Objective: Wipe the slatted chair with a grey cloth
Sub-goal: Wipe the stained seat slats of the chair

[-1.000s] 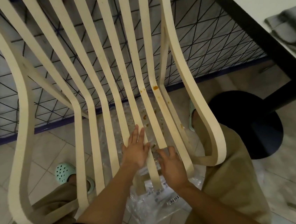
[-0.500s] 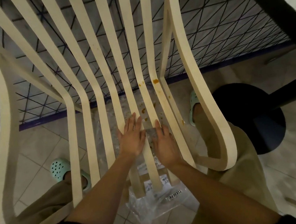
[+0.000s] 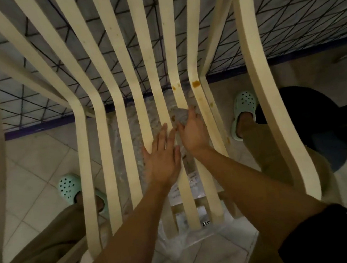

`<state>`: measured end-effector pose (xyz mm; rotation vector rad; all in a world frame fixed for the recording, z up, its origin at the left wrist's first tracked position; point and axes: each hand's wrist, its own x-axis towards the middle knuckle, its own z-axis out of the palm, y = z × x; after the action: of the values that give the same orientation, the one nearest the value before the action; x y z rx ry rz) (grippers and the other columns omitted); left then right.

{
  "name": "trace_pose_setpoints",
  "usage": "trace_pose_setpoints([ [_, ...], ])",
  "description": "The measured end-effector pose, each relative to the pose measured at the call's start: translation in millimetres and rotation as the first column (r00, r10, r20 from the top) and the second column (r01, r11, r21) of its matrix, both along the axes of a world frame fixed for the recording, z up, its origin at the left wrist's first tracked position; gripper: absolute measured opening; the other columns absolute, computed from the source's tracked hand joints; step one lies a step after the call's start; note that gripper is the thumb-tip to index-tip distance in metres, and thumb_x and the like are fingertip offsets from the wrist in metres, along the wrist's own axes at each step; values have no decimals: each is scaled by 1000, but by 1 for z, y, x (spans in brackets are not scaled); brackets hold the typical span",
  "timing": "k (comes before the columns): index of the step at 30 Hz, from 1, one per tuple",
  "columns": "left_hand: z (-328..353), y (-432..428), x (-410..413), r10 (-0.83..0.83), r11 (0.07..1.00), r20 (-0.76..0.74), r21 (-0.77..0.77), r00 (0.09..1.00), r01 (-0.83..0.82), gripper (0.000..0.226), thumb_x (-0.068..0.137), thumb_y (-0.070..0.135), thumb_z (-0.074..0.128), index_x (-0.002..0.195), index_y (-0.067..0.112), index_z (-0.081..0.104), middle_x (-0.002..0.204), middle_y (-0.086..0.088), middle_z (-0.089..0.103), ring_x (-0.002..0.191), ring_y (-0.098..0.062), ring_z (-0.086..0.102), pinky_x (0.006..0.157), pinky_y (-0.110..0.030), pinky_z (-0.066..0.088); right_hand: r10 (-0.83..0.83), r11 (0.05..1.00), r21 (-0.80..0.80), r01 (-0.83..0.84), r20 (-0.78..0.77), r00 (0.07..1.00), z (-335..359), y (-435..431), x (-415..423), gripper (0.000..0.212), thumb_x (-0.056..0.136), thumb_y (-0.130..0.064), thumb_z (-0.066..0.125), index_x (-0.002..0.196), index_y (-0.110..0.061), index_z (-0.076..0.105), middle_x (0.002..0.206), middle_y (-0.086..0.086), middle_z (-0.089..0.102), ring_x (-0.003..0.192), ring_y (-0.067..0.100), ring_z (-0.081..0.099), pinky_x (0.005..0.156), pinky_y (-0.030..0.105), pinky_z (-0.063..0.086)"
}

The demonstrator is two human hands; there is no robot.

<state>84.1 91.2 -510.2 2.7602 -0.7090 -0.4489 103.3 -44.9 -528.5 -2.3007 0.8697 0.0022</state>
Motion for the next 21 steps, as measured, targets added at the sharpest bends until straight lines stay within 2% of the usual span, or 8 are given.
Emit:
trace_pose_setpoints([
  [2, -2, 1, 1, -2, 1000, 6, 0, 1000, 2, 53, 103, 43, 16, 155, 29, 15, 164, 8, 2, 148, -13, 17, 114, -63, 16, -2, 1000, 1, 2, 24, 1000, -4, -4, 18, 55, 95, -33, 56, 142, -11, 36, 122, 18, 57, 108, 34, 59, 86, 40, 53],
  [7, -5, 2, 1, -5, 1000, 10, 5, 1000, 5, 53, 104, 43, 19, 155, 30, 13, 164, 8, 0, 148, -14, 18, 112, -62, 15, 9, 1000, -5, -9, 18, 1000, -6, -14, 50, 48, 98, -28, 53, 138, -6, 41, 116, 19, 59, 101, 34, 60, 78, 36, 49],
  [10, -5, 1, 1, 4, 1000, -13, 18, 1000, -4, 54, 104, 44, 17, 156, 30, 11, 164, 9, -4, 149, -14, 16, 111, -63, 16, 32, 999, -36, -33, -10, 999, -6, -20, 70, 43, 99, -30, 51, 133, -4, 44, 120, 21, 56, 105, 35, 59, 82, 39, 49],
  [13, -4, 1, 0, 11, 1000, -34, 19, 999, -10, 54, 104, 44, 15, 156, 31, 10, 163, 10, -7, 149, -13, 13, 112, -62, 14, 11, 1000, 22, -11, 0, 1000, -3, -25, 88, 39, 99, -29, 50, 130, -5, 44, 121, 20, 55, 108, 35, 58, 86, 40, 49],
  [17, -3, 0, 1, 15, 1000, -55, 26, 998, -14, 54, 104, 44, 15, 156, 31, 8, 163, 10, -10, 149, -14, 13, 113, -62, 13, -48, 993, 107, 47, 11, 999, -2, -31, 110, 45, 97, -29, 57, 133, -7, 42, 119, 16, 61, 107, 32, 61, 84, 37, 50],
  [21, -4, -1, 4, 25, 1000, -61, 17, 998, -24, 54, 104, 44, 14, 155, 31, 8, 163, 11, -10, 149, -14, 14, 114, -62, 13, -158, 963, 221, 155, -4, 987, 1, -38, 134, 61, 92, -27, 65, 141, -5, 35, 128, 16, 60, 114, 31, 60, 93, 39, 51],
])
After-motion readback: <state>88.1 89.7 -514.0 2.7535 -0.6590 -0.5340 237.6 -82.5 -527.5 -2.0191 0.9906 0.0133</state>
